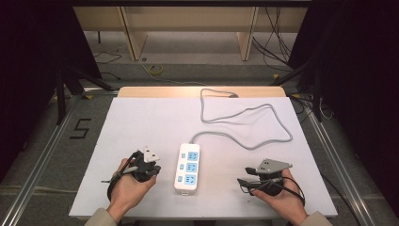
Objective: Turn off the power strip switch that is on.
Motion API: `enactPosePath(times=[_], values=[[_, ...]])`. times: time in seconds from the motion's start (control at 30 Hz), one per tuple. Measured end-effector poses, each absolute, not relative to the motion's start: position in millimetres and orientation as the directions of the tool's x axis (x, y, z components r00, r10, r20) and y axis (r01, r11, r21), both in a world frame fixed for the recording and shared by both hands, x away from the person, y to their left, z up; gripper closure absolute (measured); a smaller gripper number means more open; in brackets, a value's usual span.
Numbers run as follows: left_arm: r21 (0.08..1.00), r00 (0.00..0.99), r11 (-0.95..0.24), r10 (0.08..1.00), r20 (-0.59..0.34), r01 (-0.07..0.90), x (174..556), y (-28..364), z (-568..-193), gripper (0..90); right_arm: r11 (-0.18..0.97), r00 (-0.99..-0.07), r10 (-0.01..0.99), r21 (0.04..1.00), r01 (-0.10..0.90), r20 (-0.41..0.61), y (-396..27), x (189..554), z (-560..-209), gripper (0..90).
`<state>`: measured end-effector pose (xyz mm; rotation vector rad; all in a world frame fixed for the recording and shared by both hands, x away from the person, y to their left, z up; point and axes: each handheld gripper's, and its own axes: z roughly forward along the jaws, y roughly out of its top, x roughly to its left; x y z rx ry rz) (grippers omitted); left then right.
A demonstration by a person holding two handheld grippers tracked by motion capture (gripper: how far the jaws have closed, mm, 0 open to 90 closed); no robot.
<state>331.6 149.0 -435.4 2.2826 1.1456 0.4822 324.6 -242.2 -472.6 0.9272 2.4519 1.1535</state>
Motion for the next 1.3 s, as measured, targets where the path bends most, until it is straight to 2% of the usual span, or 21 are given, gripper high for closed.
enactPosePath(times=[1.3], values=[[0.593,0.595,-0.514,0.801,0.071,0.62,350,126,-428,89.7,0.48,-0.76,0.65,0.766,0.429,0.018,-243,325,-473,47.1]])
